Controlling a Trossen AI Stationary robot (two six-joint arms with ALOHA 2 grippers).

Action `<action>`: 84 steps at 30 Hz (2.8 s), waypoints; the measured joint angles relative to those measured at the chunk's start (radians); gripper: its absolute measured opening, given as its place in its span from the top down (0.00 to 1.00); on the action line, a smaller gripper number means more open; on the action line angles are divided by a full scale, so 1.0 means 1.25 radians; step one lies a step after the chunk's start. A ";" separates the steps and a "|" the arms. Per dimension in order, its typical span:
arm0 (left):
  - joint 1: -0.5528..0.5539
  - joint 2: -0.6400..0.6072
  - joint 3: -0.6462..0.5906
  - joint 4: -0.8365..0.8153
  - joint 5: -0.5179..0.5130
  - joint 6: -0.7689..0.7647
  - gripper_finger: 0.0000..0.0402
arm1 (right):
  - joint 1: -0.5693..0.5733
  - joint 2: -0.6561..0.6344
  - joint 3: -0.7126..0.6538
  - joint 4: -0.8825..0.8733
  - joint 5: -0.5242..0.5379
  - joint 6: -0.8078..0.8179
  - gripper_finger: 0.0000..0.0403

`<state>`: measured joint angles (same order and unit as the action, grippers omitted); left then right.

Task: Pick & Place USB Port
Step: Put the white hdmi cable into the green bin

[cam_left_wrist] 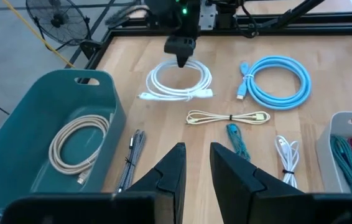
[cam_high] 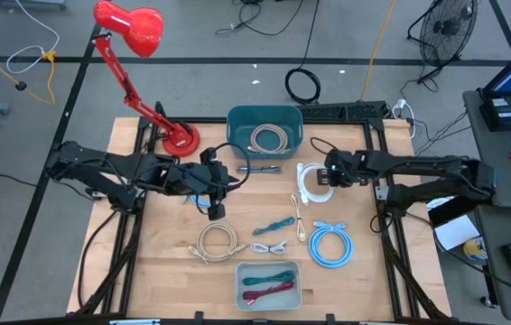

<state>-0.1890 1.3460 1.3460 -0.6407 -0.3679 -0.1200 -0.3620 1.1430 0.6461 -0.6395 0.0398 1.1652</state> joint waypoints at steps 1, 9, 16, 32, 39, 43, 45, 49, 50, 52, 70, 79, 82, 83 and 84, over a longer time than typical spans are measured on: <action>0.000 0.000 0.000 0.000 0.000 0.002 0.81 | 0.000 -0.012 0.005 0.004 0.002 -0.001 0.93; 0.000 0.000 0.000 0.002 0.000 0.006 0.81 | 0.000 -0.055 0.109 0.072 0.029 -0.050 0.92; 0.000 0.000 0.000 0.001 0.001 0.006 0.81 | -0.013 -0.030 0.291 0.095 0.088 -0.126 0.93; -0.002 -0.002 0.000 -0.037 0.008 -0.018 0.81 | -0.139 0.257 0.641 0.083 0.057 -0.255 0.93; -0.002 -0.045 -0.001 -0.056 -0.004 -0.027 0.81 | -0.161 0.382 0.691 0.090 0.029 -0.261 0.93; -0.001 -0.085 -0.001 -0.063 -0.023 -0.032 0.81 | -0.161 0.442 0.711 0.089 0.029 -0.266 0.93; -0.001 -0.105 -0.001 -0.073 -0.033 -0.038 0.81 | -0.161 0.470 0.724 0.088 0.029 -0.267 0.93; 0.000 -0.138 -0.001 -0.091 -0.049 -0.046 0.81 | -0.161 0.519 0.758 0.083 0.028 -0.273 0.93; 0.000 -0.145 -0.001 -0.096 -0.055 -0.050 0.81 | -0.161 0.532 0.769 0.080 0.029 -0.273 0.93; 0.000 -0.158 -0.001 -0.109 -0.062 -0.056 0.81 | -0.161 0.554 0.794 0.078 0.029 -0.274 0.93; -0.002 -0.185 -0.001 -0.184 -0.077 -0.092 0.81 | -0.160 0.671 0.932 -0.037 0.052 -0.309 0.93; -0.002 -0.185 -0.001 -0.187 -0.078 -0.088 0.81 | -0.153 0.676 0.932 -0.038 0.076 -0.313 0.93; -0.002 -0.185 -0.001 -0.186 -0.078 -0.082 0.81 | -0.143 0.701 0.933 -0.034 0.072 -0.311 0.93; -0.002 -0.185 -0.001 -0.187 -0.078 -0.082 0.81 | -0.140 0.710 0.933 -0.042 0.071 -0.312 0.93; -0.002 -0.185 -0.001 -0.187 -0.077 -0.082 0.81 | -0.137 0.718 0.932 -0.047 0.068 -0.312 0.93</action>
<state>-0.1921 1.1149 1.3453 -0.8742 -0.4644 -0.2226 -0.5328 2.0408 1.8107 -0.6987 0.1247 0.7758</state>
